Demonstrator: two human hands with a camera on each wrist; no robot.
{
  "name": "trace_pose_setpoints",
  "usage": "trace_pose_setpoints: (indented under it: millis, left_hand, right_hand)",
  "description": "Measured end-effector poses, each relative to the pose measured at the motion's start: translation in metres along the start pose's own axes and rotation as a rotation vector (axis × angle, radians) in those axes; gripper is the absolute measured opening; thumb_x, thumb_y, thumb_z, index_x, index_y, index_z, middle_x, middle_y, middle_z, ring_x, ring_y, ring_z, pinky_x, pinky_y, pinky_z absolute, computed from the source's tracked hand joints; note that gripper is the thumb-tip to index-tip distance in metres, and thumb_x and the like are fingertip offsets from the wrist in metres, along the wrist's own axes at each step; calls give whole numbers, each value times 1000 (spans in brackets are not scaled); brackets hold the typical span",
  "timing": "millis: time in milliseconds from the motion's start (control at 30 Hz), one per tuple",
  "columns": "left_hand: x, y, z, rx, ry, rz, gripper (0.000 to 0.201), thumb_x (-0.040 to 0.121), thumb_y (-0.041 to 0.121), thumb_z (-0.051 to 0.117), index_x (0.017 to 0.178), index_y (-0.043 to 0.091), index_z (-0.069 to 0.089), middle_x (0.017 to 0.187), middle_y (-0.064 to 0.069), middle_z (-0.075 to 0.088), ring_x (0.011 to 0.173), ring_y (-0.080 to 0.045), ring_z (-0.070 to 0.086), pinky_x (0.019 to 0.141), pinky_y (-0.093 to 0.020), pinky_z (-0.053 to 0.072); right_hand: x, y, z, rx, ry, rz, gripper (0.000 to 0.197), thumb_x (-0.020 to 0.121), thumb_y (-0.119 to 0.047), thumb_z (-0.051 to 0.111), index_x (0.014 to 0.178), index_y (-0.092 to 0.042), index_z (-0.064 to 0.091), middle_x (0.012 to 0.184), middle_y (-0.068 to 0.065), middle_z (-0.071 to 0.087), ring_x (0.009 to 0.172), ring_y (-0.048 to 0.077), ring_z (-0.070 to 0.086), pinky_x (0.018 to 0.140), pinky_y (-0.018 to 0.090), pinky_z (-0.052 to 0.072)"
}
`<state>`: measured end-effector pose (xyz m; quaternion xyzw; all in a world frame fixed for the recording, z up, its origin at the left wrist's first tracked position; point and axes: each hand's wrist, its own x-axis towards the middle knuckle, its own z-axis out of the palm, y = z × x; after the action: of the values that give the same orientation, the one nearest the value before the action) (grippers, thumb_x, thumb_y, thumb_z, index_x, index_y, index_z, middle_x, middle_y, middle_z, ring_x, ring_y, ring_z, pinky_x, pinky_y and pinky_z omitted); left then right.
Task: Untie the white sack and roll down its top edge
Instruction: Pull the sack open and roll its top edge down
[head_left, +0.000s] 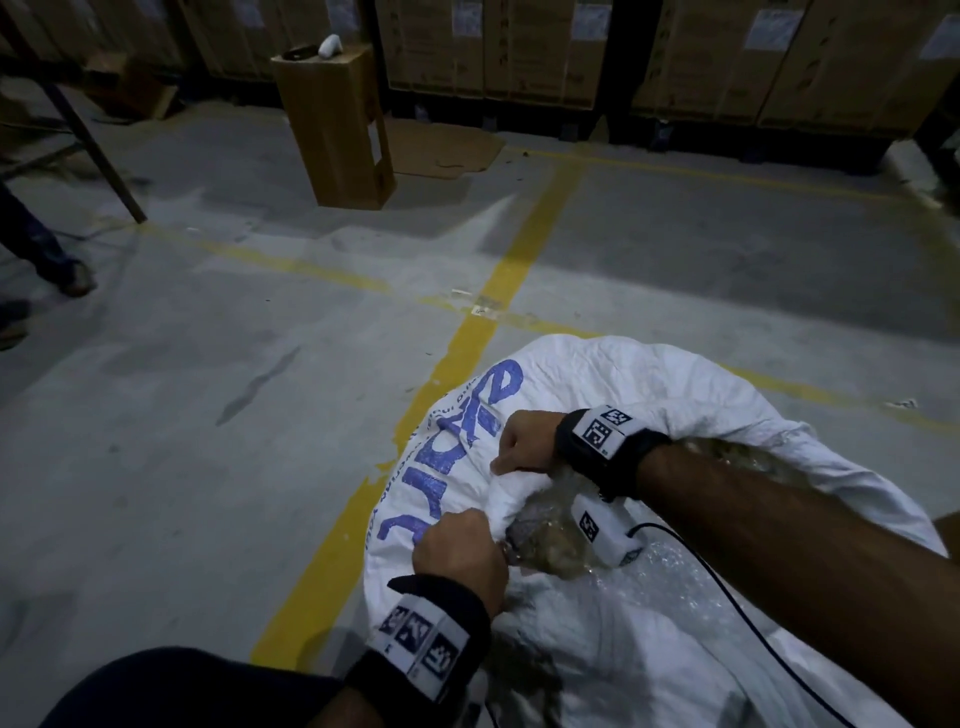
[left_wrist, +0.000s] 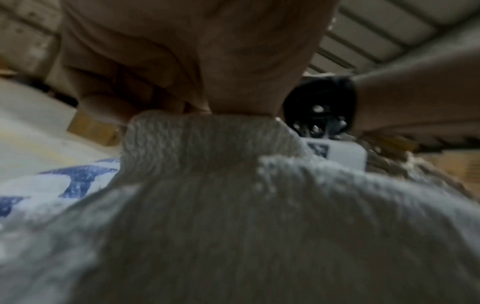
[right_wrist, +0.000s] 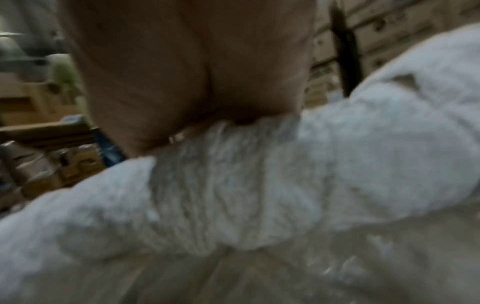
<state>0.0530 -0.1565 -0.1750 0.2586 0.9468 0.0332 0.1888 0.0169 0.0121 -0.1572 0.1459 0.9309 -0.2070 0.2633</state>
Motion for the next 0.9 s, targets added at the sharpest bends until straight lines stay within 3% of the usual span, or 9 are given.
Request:
trace_pose_setpoints:
  millis: [133,200,300,433,533,667,733,800,900]
  left_hand:
    - [7,-10,-4,-108,-16,4,35,89,42,44,102,15,61,112,-9,64,106,-32,58,86,-35,45]
    - [9,-15,-6,-158,-9,18,36,89,44,44,99,15,63,109,-8,65,103,-31,59,85,-34,45]
    - [13,-19,-9,-250,-29,47,35,87,45,46,87,13,60,102,-10,66,98,-31,60,78,-33,46]
    - [13,-21,-13,-395,-65,47,30,86,43,51,72,16,52,96,-14,67,93,-32,61,71,-32,43]
    - [9,-24,-22,-497,-100,13,31,84,37,54,67,11,54,85,-13,66,84,-30,61,64,-29,38]
    - [10,-28,-36,-753,-118,-53,32,73,37,64,62,7,58,74,-17,62,80,-33,64,62,-32,41]
    - [12,-30,-39,-959,-125,-97,26,68,32,65,56,10,55,63,-16,58,57,-28,58,49,-24,36]
    - [14,-31,-40,-1107,-148,-155,24,77,19,63,57,10,54,56,-14,56,40,-20,48,38,-15,25]
    - [17,-30,-45,-1257,-185,-206,21,85,15,59,66,9,55,49,-10,54,40,-18,47,39,-14,20]
  right_hand:
    - [-44,-1,-7,-125,475,-81,28,93,-33,52,102,-9,63,98,13,69,93,32,62,74,31,44]
    - [-78,-4,1,-118,633,-179,26,95,-32,48,102,-11,61,95,12,70,89,32,63,72,32,44]
    - [-124,-7,35,-11,503,-310,28,88,-41,58,89,-13,62,86,5,68,74,20,59,65,28,40]
    - [-139,-7,77,223,373,-188,38,79,-49,64,85,-12,62,76,3,64,69,17,57,63,28,43]
    - [-145,-10,86,311,392,-131,37,80,-47,66,86,-11,60,68,-7,57,65,10,53,56,15,36]
    - [-170,-17,106,253,236,-69,43,81,-49,64,105,-14,54,89,-1,60,80,20,57,64,28,41]
    - [-185,-16,120,205,158,2,39,84,-50,60,101,-19,44,97,4,60,82,21,54,59,26,38]
    - [-198,-15,129,186,162,65,38,87,-51,54,103,-19,38,108,11,61,91,26,57,62,30,35]
    - [-203,-19,141,165,192,141,43,93,-50,45,116,-15,37,114,14,61,103,31,59,69,30,34]
